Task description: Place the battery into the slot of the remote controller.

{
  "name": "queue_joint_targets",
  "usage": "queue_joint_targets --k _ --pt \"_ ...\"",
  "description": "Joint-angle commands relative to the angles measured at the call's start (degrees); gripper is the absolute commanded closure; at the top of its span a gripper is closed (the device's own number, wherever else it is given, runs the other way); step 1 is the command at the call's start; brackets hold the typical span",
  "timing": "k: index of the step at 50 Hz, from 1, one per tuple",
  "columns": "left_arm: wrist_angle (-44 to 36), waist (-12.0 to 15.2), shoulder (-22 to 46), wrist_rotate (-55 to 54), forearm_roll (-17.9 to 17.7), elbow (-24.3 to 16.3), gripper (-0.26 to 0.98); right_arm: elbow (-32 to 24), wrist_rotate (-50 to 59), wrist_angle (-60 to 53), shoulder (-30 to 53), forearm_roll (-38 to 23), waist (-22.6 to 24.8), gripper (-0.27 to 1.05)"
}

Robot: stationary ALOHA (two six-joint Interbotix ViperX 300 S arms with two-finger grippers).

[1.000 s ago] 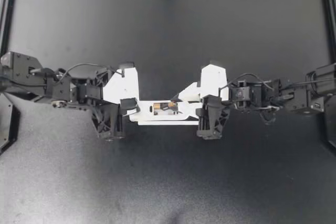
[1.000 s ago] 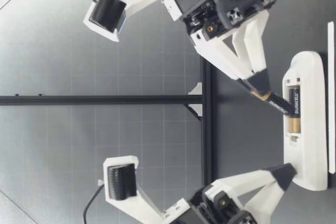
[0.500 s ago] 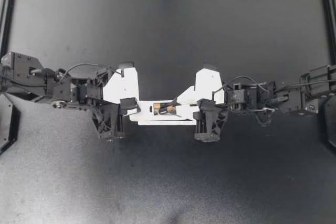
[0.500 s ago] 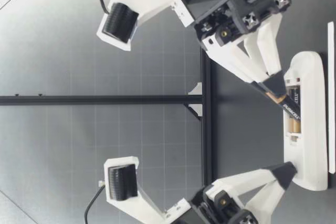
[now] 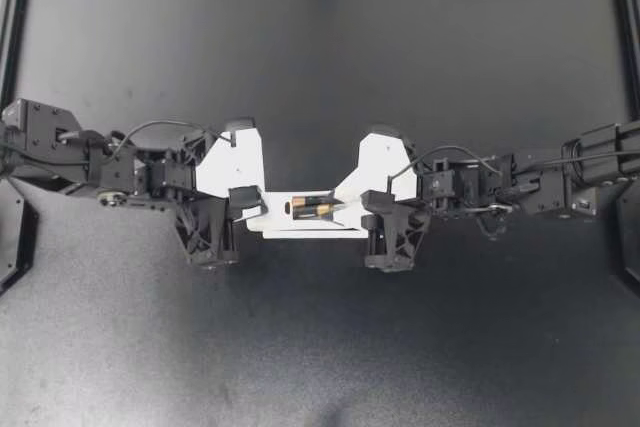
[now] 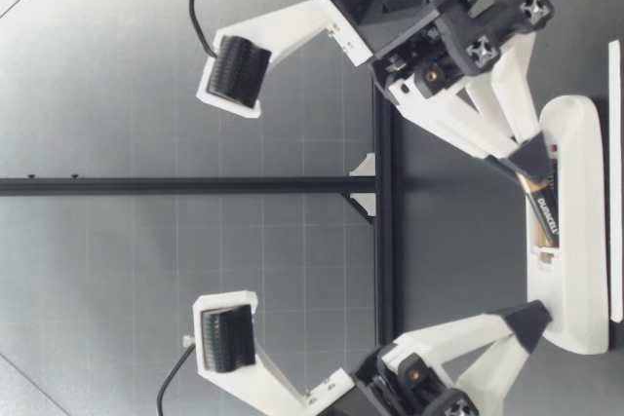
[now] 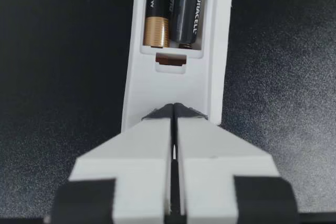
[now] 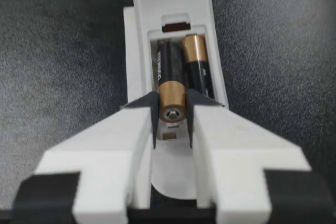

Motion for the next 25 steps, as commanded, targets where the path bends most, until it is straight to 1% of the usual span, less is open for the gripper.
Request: queue_joint_targets --k 1,12,21,25 --pt "0.0 0.2 -0.9 -0.1 -0.1 -0.4 0.90 -1.1 -0.1 0.4 -1.5 0.0 0.0 0.61" --pt "0.0 0.2 -0.9 -0.1 0.0 -0.4 0.90 -2.2 -0.1 2.9 -2.5 -0.1 0.1 0.32" --pt "0.0 0.2 -0.9 -0.1 -0.1 -0.4 0.90 -1.9 0.8 3.1 -5.8 0.4 0.0 0.31" --pt "0.0 0.2 -1.0 -0.2 -0.1 -0.4 0.90 -1.4 4.9 3.2 -8.0 3.4 0.0 0.31"
